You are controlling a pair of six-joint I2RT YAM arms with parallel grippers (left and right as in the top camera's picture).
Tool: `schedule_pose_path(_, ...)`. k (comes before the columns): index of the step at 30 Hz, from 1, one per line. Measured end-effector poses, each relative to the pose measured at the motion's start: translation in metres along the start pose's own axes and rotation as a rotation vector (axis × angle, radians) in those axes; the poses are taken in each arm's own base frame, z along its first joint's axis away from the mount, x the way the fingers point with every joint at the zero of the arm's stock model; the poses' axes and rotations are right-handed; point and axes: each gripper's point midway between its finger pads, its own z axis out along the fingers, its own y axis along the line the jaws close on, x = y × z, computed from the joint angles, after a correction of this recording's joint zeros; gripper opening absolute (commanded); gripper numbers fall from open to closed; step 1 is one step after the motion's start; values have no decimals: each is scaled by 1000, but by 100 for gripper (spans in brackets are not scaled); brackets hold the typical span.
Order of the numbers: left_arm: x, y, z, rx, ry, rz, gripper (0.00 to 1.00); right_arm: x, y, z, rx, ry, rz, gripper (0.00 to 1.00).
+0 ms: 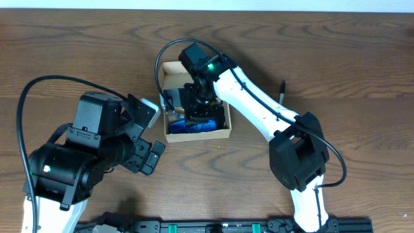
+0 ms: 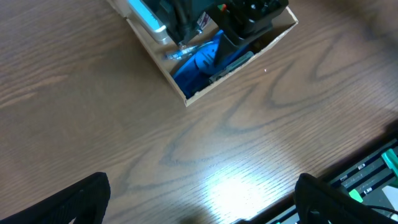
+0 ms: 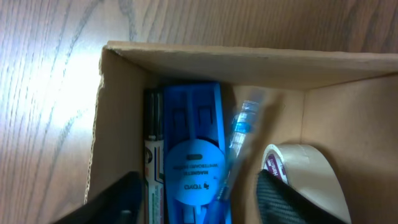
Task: Pack container
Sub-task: 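Carry the blue pen leftward and drop it into the box, then move the right gripper out to the black Sharpie marker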
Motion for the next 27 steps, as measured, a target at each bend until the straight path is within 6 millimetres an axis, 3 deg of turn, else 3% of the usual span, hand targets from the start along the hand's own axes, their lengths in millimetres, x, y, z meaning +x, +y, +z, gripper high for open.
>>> schedule_pose_path(7, 0, 0, 0, 0, 0, 0, 96, 2, -2, -2, 16, 16, 34, 53)
schedule_pose_path(10, 0, 0, 0, 0, 0, 0, 95, 4, -6, -14, 66, 40, 77, 51)
schedule_pose_path(13, 0, 0, 0, 0, 0, 0, 95, 2, -14, -41, 164, 53, 126, 52)
schedule_pose_path(18, 0, 0, 0, 0, 0, 0, 95, 6, -29, -128, 394, 2, 266, 55)
schedule_pose_path(22, 0, 0, 0, 0, 0, 0, 95, 50, -48, -200, 564, -43, 487, 61)
schedule_pose_path(27, 0, 0, 0, 0, 0, 0, 95, 152, -63, -244, 653, -33, 859, 62)
